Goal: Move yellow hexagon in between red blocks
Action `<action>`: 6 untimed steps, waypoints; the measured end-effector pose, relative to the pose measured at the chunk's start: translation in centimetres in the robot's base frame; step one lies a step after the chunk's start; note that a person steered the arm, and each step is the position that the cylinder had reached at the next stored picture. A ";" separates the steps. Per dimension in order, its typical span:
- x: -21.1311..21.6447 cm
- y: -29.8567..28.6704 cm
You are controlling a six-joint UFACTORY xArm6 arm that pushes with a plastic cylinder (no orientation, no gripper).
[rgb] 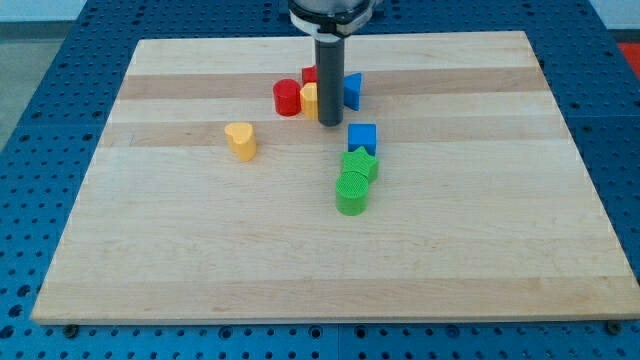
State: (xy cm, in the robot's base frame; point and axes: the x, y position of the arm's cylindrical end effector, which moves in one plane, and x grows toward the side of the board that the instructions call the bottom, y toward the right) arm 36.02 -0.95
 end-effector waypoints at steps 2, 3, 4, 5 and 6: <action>-1.9 -0.7; -1.9 -0.7; -1.9 -1.4; -1.9 -2.8; -1.9 -2.8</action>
State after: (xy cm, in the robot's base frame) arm 34.10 -3.75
